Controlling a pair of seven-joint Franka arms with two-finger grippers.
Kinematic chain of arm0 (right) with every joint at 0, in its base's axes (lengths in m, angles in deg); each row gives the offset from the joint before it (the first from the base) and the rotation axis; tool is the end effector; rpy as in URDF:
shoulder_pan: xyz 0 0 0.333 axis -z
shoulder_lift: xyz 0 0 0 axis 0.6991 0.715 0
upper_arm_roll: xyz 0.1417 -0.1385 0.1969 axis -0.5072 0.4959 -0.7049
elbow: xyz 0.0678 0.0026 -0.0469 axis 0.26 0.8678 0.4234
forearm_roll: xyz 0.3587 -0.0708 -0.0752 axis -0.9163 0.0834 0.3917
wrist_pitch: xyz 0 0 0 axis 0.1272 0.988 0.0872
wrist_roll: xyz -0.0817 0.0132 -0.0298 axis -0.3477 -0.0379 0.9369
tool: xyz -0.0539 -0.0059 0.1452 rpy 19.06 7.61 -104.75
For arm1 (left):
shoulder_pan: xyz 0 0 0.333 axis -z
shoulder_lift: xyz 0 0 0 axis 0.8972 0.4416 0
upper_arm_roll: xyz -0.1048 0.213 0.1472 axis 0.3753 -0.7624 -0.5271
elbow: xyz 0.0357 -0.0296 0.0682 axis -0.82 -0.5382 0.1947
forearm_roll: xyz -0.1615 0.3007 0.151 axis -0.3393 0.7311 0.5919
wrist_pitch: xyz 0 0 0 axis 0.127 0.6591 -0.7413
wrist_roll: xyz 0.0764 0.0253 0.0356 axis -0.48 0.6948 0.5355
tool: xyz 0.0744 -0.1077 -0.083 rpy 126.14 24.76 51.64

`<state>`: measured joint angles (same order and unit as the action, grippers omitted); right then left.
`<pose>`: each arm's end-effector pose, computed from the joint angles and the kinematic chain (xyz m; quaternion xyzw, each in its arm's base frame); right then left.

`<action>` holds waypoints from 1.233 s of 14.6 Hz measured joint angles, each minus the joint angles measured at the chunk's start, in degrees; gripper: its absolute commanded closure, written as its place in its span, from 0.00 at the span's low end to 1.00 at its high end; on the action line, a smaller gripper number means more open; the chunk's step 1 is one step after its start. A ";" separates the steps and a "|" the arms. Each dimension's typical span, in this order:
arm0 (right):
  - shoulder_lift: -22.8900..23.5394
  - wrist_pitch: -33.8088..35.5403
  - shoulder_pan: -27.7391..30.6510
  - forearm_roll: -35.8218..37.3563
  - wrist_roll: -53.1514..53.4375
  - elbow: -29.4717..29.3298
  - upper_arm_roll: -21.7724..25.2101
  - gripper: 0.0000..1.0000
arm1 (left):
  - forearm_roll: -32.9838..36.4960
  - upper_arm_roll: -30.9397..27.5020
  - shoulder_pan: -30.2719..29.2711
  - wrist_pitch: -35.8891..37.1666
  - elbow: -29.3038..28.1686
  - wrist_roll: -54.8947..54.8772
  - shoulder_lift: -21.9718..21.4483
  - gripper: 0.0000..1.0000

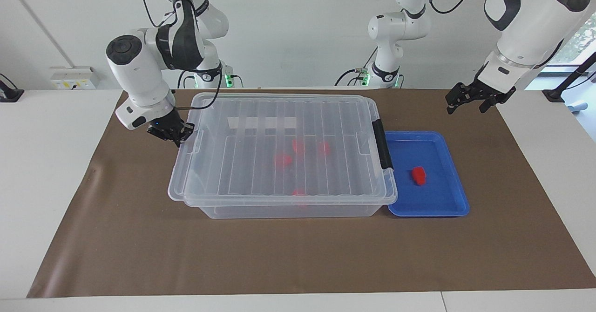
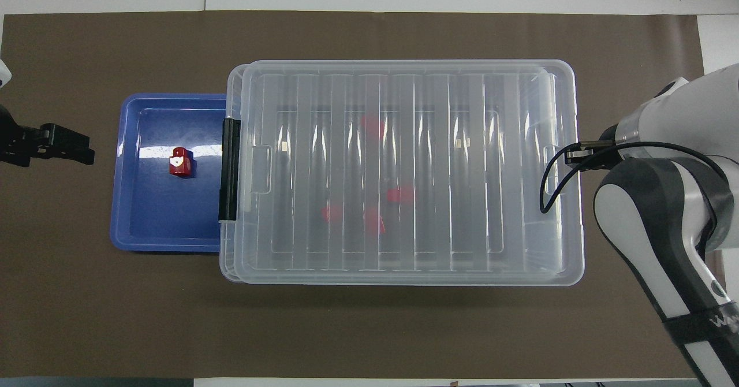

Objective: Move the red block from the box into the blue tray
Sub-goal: 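Slide the clear lid closed with the right gripper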

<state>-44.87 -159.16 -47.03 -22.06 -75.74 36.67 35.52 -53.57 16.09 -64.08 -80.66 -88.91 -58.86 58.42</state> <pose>0.5332 0.0358 0.3840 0.9996 -0.0233 -0.0131 0.0003 0.5281 -0.0253 0.5094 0.9990 -0.0265 -0.0364 0.0053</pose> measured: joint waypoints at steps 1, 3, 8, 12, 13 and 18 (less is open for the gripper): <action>0.00 0.00 -0.27 0.00 0.61 0.01 -0.01 1.00 | -0.34 0.00 0.00 -0.43 -0.12 0.00 -0.06 0.00; 0.00 0.00 -0.58 0.00 1.17 0.03 -0.02 1.00 | -0.54 0.00 0.00 -0.78 -0.20 0.00 -0.09 0.00; -0.05 0.07 -0.59 0.00 1.20 -0.05 0.00 1.00 | -0.57 0.00 0.00 -0.89 -0.20 0.00 -0.29 0.00; -0.44 6.56 0.20 0.00 1.20 -4.68 0.19 0.46 | -0.57 0.01 0.00 -1.12 -0.20 0.00 -0.34 0.00; -0.70 8.92 0.55 0.00 1.20 -6.41 0.34 0.36 | -0.57 0.06 0.02 -1.14 -0.20 0.00 -0.34 0.00; -2.52 21.37 1.72 -0.01 0.22 -16.82 0.57 0.00 | -0.60 0.32 0.74 -1.15 -0.20 0.00 -0.34 0.00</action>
<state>-47.39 -137.79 -45.31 -22.07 -75.51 19.85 36.09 -54.17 16.40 -63.34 -81.80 -89.11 -58.86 58.08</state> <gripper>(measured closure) 0.392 0.000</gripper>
